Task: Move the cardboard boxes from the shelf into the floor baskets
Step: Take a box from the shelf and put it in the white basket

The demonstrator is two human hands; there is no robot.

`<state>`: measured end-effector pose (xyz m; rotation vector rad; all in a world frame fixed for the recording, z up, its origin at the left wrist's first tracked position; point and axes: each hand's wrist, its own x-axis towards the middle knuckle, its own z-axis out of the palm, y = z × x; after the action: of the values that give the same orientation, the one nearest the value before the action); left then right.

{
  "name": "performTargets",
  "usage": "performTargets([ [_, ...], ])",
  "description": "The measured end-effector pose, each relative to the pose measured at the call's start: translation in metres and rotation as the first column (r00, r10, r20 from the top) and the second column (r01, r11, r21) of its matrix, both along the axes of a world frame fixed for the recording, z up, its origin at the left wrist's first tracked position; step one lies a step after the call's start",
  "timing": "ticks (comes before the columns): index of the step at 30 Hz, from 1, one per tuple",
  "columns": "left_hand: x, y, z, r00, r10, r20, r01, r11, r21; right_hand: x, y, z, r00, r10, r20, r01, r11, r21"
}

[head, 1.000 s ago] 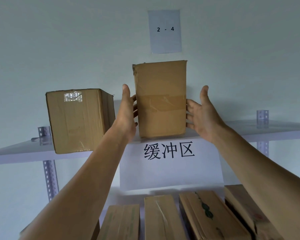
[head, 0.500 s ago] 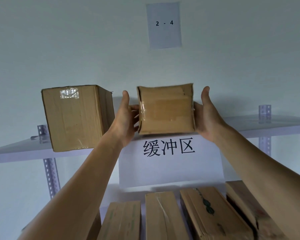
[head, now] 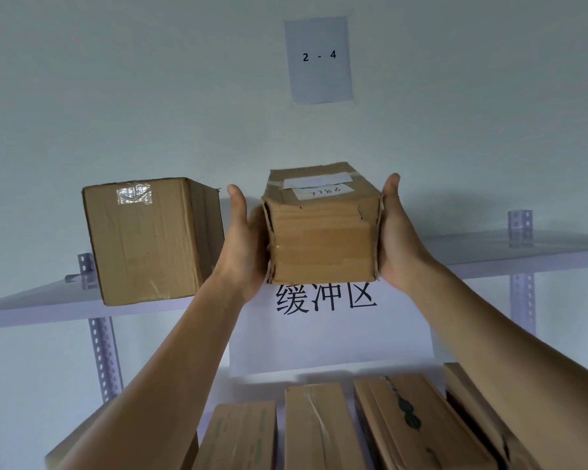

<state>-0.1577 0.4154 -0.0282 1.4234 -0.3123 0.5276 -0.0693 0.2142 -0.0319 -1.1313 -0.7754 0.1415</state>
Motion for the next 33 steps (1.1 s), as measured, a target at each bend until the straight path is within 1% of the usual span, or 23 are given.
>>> performTargets([
  [3, -0.004, -0.005, 0.0, 0.992, -0.009, 0.125, 0.01, 1.0, -0.012, -0.006, 0.0, -0.005, 0.997, 0.066, 0.038, -0.068, 0.995, 0.071],
  [6, -0.006, -0.013, -0.005, 0.977, -0.021, 0.212, 0.026, 0.999, -0.022, -0.01, 0.0, -0.014, 0.994, 0.064, 0.089, -0.073, 0.992, 0.103],
  [10, -0.009, -0.022, -0.017, 0.96, 0.047, 0.276, -0.038, 0.999, -0.038, -0.013, -0.001, -0.023, 0.988, 0.035, 0.151, -0.054, 0.991, 0.12],
  [14, -0.014, -0.031, -0.02, 0.945, 0.111, 0.307, -0.102, 0.994, -0.045, -0.015, -0.004, -0.024, 0.984, 0.023, 0.177, -0.043, 0.993, 0.113],
  [22, -0.048, -0.046, -0.021, 0.93, 0.207, 0.305, -0.215, 0.977, -0.006, -0.032, -0.005, -0.031, 0.983, 0.038, 0.18, -0.074, 0.978, 0.197],
  [26, -0.075, -0.049, -0.029, 0.923, 0.236, 0.306, -0.245, 0.969, -0.008, -0.06, -0.003, -0.038, 0.983, 0.009, 0.182, -0.05, 0.974, 0.221],
  [33, -0.148, -0.038, -0.048, 0.916, 0.253, 0.312, -0.241, 0.968, -0.076, -0.132, 0.011, -0.051, 0.974, 0.041, 0.221, -0.088, 0.974, 0.207],
])
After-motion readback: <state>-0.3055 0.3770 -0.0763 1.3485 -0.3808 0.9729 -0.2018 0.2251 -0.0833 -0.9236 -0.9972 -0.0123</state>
